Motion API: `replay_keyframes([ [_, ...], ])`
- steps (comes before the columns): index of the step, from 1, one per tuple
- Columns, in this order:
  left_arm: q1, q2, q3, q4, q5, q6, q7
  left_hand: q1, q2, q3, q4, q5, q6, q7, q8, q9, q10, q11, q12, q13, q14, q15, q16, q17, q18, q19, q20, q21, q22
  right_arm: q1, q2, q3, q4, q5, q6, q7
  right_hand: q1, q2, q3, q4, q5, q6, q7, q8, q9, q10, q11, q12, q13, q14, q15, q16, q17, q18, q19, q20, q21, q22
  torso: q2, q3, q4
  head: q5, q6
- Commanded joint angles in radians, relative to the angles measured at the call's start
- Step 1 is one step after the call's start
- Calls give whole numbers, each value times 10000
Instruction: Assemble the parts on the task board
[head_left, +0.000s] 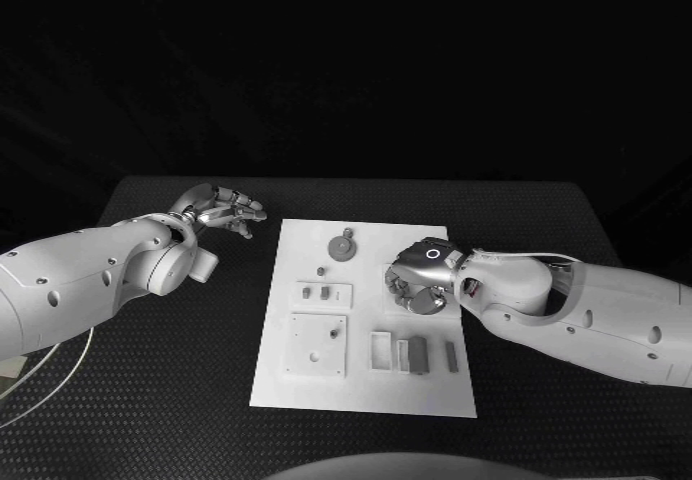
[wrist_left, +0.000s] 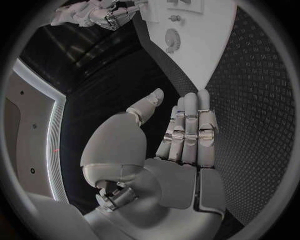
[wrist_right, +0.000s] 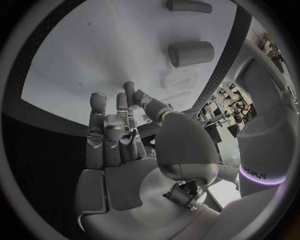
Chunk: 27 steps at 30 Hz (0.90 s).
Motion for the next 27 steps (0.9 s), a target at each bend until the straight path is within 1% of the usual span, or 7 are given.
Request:
replay_keyframes([
  [1,8,15,9,12,-15,39,87,-13,55,-33,17,-48,-59,-22,42,-13,-76,-2,-31,15,103,-2,-44,9,201,48,-17,52,-9,9,-4,17,39,-242,-388,-45,315,264,-16,-1,29,105,-18,91,43,216,-96,40,61,-28,-141,65,1,454,86,-11,62,238,1,-2,2,-5,11],
  [11,8,24,9,-29,-15,38,91,-11,58,-32,19,-48,-60,-22,44,-14,-76,-3,-31,17,104,-2,-45,10,201,49,-17,53,-11,10,-112,24,212,-103,-544,-9,350,284,-41,1,30,192,-58,149,99,340,-150,72,191,-30,-195,73,-4,454,94,-21,126,244,-2,2,3,-13,19],
  [16,8,37,9,-44,-15,46,89,-12,58,-32,21,-48,-61,-22,44,-14,-77,-2,-31,18,104,-2,-45,10,201,49,-17,53,-12,14,-235,90,369,44,-551,-3,353,279,-47,2,30,205,-64,158,112,359,-160,74,220,-32,-206,72,-6,454,94,-24,143,246,-3,-3,-2,-12,27],
  [19,8,42,9,-51,-15,43,90,-13,58,-32,21,-49,-61,-21,45,-14,-78,-2,-31,19,104,-2,-45,10,200,49,-17,53,-12,18,-289,216,475,144,-542,6,352,279,-49,4,30,207,-65,160,115,362,-162,74,228,-33,-208,71,-7,454,93,-24,147,246,-4,-1,-4,-13,34],
  [21,8,46,9,-53,-15,40,88,-14,58,-32,22,-49,-62,-21,45,-15,-78,-2,-31,19,104,-2,-45,11,200,49,-16,53,-13,31,-302,352,513,378,-497,19,351,277,-50,5,30,208,-66,161,117,364,-163,73,232,-33,-209,71,-7,454,92,-24,149,246,1,6,-6,-9,36],
  [23,8,54,9,-56,-15,42,88,-14,59,-32,23,-49,-62,-21,45,-15,-79,-2,-32,20,105,-2,-45,11,200,49,-16,53,-13,105,-314,430,533,760,-466,32,350,278,-51,6,30,209,-66,161,118,365,-164,73,236,-33,-210,71,-8,454,91,-24,151,246,2,8,-6,-10,42],
  [27,7,73,9,-67,-15,44,91,-15,60,-33,25,-49,-63,-21,46,-15,-80,-2,-32,20,104,-1,-46,11,200,49,-16,53,-14,220,-327,570,655,922,-468,52,349,283,-51,7,31,209,-67,162,121,368,-165,72,243,-35,-212,69,-9,454,89,-23,154,245,-4,3,-1,9,53],
])
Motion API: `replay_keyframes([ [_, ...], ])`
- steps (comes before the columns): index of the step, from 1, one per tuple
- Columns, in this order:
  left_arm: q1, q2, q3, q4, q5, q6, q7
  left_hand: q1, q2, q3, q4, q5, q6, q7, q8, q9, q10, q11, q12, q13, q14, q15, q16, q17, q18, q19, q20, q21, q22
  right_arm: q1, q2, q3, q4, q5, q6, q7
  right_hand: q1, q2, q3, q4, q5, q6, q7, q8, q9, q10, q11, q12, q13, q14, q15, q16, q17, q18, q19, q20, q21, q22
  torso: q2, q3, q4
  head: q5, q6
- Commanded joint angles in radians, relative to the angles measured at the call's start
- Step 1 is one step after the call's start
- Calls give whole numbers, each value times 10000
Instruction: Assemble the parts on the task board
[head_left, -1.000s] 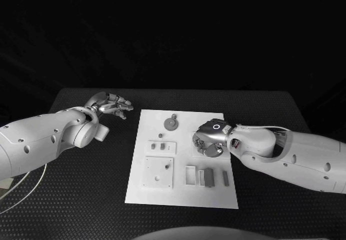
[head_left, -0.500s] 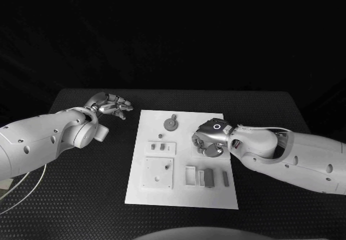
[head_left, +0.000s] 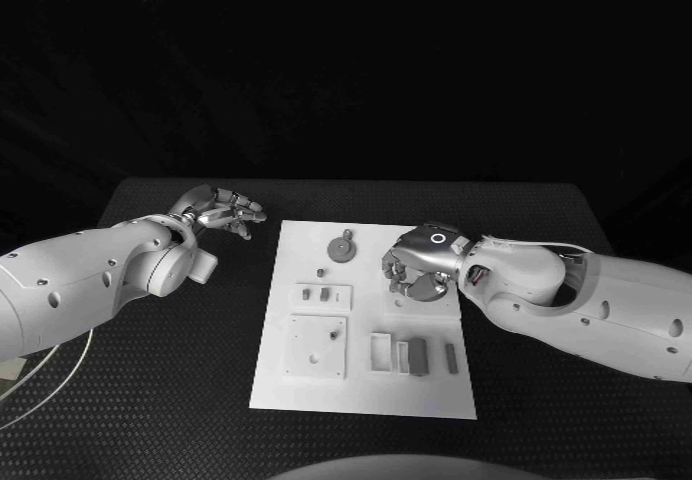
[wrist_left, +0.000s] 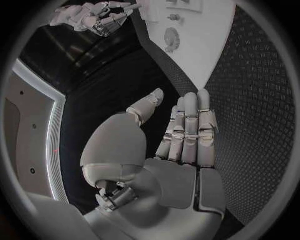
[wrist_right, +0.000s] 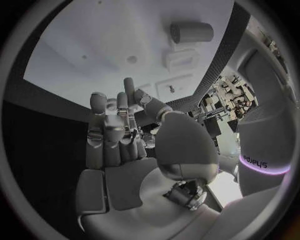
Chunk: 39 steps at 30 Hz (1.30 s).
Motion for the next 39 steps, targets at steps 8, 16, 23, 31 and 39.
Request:
replay_keyframes([
  [8,7,15,8,7,-15,39,92,-16,60,-33,26,-49,-65,-20,46,-16,-70,-14,-33,15,68,35,-47,15,199,49,-16,53,-17,86,320,112,405,834,-3,190,347,291,-33,21,33,74,-6,36,18,229,-135,28,20,-106,-147,31,-13,454,33,-11,46,248,5,0,-9,140,32],
  [16,7,69,8,-16,-15,56,93,-16,63,-33,28,-48,-66,-20,47,-16,-71,-13,-34,16,68,35,-48,16,199,49,-16,53,-18,53,1469,39,283,964,122,398,343,310,-34,18,33,62,-3,30,24,225,-138,18,39,-112,-152,25,-18,454,25,-11,57,248,2,-6,-19,327,69],
  [23,8,113,8,-14,-15,64,70,-18,64,-33,30,-48,-68,-19,48,-17,-74,-13,-34,18,67,36,-50,16,199,48,-16,53,-20,-201,2341,-175,66,837,308,495,341,325,-37,11,33,46,1,23,29,218,-139,6,60,-120,-155,17,-23,454,17,-12,70,248,-3,-36,46,579,20],
  [31,11,139,9,11,-15,74,62,-18,64,-33,30,-48,-68,-19,48,-17,-74,-13,-34,18,67,36,-50,16,199,48,-16,53,-20,-456,2930,-481,-210,561,447,532,341,325,-37,11,33,46,1,23,29,218,-139,6,60,-120,-155,17,-23,454,17,-12,70,248,7,-24,-2,799,-44],
  [39,11,147,9,14,-15,79,54,-17,64,-33,30,-48,-68,-19,48,-17,-74,-13,-35,18,67,36,-50,16,199,48,-16,53,-20,-676,3181,-677,-494,232,525,551,340,326,-38,11,33,45,2,23,29,217,-139,6,61,-121,-155,16,-23,454,16,-12,70,248,1,-14,20,1029,-163],
])
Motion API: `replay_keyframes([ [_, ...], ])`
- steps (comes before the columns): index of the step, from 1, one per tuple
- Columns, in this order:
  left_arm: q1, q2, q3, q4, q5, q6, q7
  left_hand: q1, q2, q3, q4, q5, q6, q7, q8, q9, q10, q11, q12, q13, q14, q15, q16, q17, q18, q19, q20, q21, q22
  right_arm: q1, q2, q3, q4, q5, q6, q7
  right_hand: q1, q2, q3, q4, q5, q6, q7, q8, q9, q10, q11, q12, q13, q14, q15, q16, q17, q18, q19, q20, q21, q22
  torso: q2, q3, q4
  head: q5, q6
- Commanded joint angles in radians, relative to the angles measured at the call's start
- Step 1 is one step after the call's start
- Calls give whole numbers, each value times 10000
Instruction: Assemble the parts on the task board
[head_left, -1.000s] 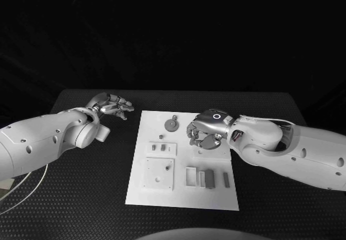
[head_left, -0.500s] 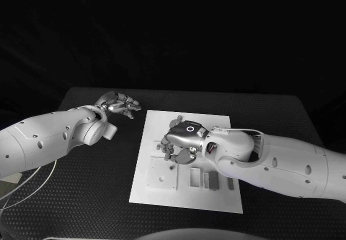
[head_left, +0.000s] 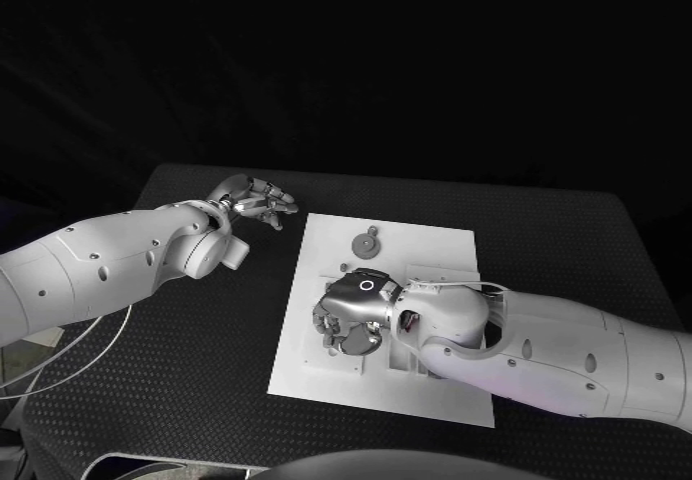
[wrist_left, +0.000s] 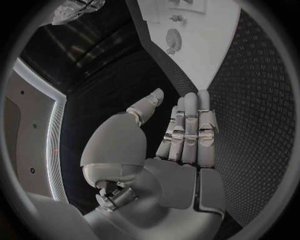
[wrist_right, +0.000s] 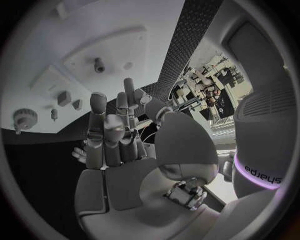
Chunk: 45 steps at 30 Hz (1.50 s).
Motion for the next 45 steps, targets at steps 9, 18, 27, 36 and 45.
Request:
replay_keyframes([
  [9,10,19,9,40,-15,80,56,-15,59,-34,27,-49,-68,-18,49,-17,-82,-6,-35,13,70,32,-51,12,199,46,-16,52,-15,-139,155,-79,-200,-778,266,106,323,304,-13,23,29,73,9,62,17,219,-145,13,33,-130,-161,7,-20,453,-11,-35,46,252,1,10,-7,142,-86],
  [18,10,23,9,31,-15,84,53,-15,59,-34,28,-49,-69,-18,51,-18,-83,-6,-35,15,69,32,-52,12,199,45,-15,52,-17,-156,146,-83,-245,-907,350,150,328,301,-16,21,29,73,8,63,22,221,-148,10,46,-133,-164,4,-23,453,-19,-35,53,253,-4,15,-5,157,-109],
  [27,10,16,9,22,-15,93,39,-18,60,-35,31,-49,-70,-18,52,-18,-85,-5,-36,17,69,33,-54,13,198,44,-14,52,-18,-156,82,-102,-264,-856,463,182,324,300,-21,24,28,74,8,64,27,223,-149,7,60,-136,-165,0,-26,453,-28,-34,60,253,-1,17,-6,163,-135],
  [36,10,24,9,6,-15,114,9,-25,55,-40,34,-49,-74,-16,52,-19,-90,-3,-38,18,68,35,-55,13,197,42,-13,51,-20,-156,20,-147,-244,-795,560,222,316,298,-28,26,28,74,8,65,34,226,-151,3,78,-141,-166,-6,-30,453,-41,-30,67,252,-7,11,-13,160,-140],
  [45,10,28,9,0,-15,95,27,-25,57,-40,35,-49,-77,-16,53,-20,-93,-3,-39,19,67,35,-56,14,198,42,-14,51,-22,-156,11,-164,-235,-793,568,227,311,303,-33,27,28,75,7,67,39,232,-153,3,94,-144,-169,-10,-33,453,-50,-28,74,252,-4,15,-11,152,-128],
])
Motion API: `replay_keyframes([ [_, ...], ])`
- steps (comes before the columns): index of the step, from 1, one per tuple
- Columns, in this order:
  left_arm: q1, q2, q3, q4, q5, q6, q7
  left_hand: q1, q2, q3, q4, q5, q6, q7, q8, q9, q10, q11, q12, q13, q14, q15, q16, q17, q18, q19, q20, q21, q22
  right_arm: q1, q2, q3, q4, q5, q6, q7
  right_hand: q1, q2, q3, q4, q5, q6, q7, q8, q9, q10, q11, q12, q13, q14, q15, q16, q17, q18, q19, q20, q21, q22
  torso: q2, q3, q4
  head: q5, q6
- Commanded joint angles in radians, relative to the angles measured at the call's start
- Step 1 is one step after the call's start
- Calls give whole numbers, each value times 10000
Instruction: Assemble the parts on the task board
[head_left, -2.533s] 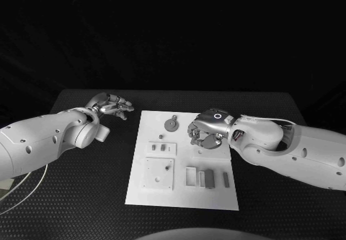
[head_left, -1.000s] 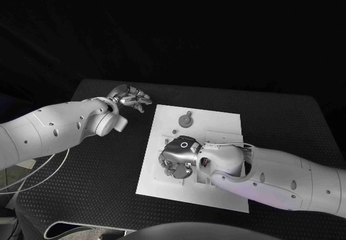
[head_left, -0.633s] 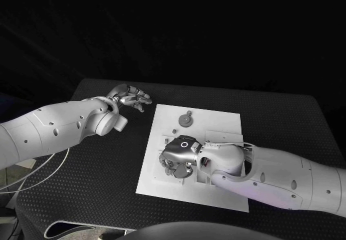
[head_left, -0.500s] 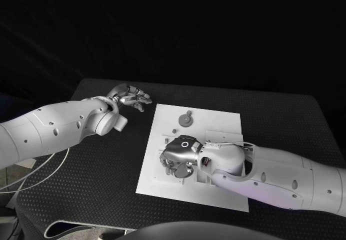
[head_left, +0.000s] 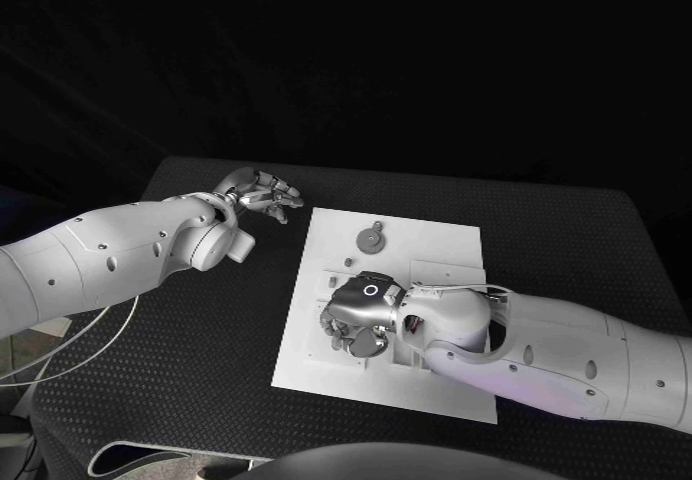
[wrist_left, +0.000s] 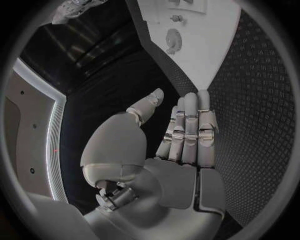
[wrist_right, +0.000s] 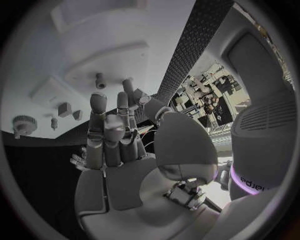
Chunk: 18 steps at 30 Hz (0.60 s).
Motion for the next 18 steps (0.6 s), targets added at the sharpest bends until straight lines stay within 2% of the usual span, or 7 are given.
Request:
replay_keyframes([
  [1,9,19,9,15,-15,84,60,-24,58,-39,35,-48,-67,-5,53,-12,-73,-22,-39,14,85,17,-56,9,197,42,-14,52,-14,-30,-23,-39,-27,-81,334,20,219,212,-4,54,62,49,2,70,12,155,-97,12,6,-144,-169,-10,-15,449,-34,-46,34,253,1,3,1,-6,11],
  [18,9,17,9,11,-15,84,56,-22,59,-39,36,-49,-69,-5,55,-13,-75,-22,-38,17,85,18,-58,10,198,41,-14,52,-17,-30,-37,-65,-1,-28,412,61,209,214,-13,54,62,54,-1,74,24,166,-103,12,38,-149,-174,-19,-21,449,-51,-42,46,251,1,-3,5,3,-16],
])
